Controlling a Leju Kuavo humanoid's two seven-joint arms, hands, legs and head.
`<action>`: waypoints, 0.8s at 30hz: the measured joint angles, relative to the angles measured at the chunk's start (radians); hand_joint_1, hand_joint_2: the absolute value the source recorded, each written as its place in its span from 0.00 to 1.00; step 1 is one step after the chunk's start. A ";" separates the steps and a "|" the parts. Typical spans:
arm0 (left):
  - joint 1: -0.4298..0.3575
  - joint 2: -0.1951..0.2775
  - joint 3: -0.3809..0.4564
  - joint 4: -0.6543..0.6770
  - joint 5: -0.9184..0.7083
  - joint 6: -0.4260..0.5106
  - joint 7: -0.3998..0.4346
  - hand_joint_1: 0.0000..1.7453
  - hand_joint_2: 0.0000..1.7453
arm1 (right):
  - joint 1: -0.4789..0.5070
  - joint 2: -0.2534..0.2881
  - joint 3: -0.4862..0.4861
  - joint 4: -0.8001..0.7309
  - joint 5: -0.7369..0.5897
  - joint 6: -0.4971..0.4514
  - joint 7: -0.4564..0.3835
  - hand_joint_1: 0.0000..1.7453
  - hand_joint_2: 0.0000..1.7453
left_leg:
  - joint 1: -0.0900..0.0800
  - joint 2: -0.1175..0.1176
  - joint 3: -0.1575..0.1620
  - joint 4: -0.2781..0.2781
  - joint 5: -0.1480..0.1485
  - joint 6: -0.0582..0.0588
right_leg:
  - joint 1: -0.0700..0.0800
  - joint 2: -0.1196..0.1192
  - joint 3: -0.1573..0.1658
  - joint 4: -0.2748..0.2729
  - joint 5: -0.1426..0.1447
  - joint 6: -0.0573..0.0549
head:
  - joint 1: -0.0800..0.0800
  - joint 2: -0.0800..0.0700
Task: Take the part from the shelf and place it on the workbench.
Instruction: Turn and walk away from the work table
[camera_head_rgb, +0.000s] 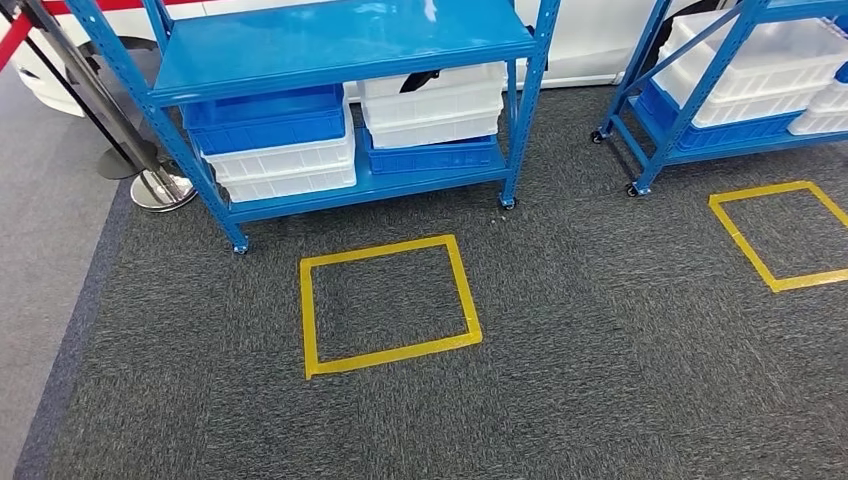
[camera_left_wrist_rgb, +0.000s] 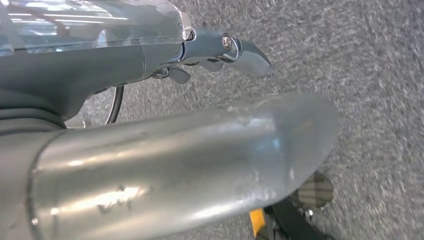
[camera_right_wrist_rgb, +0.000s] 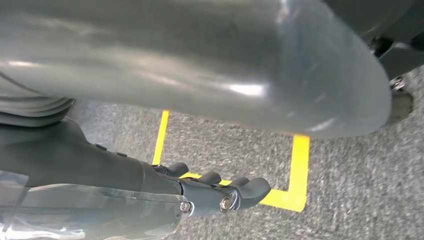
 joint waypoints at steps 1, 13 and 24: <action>0.000 -0.001 0.000 0.000 0.000 -0.001 -0.001 0.00 0.00 | 0.001 0.000 0.000 0.000 0.000 0.001 0.000 0.00 0.00 | 0.002 0.005 -0.025 0.052 -0.021 -0.004 | -0.001 -0.003 0.007 -0.002 -0.004 -0.006 | -0.003 0.000; 0.005 -0.005 0.002 -0.003 0.001 -0.007 0.008 0.00 0.00 | 0.000 0.002 -0.004 -0.004 -0.001 0.017 0.004 0.00 0.00 | -0.015 0.021 -0.076 -0.006 0.083 0.038 | 0.003 -0.016 0.110 0.005 -0.082 0.027 | -0.004 0.000; 0.009 -0.016 0.003 -0.009 0.001 -0.008 0.013 0.00 0.00 | 0.009 0.002 -0.004 -0.006 0.002 0.016 0.009 0.00 0.00 | -0.009 -0.003 0.078 -0.044 -0.016 0.047 | 0.002 -0.005 -0.114 0.103 0.001 0.046 | 0.008 0.000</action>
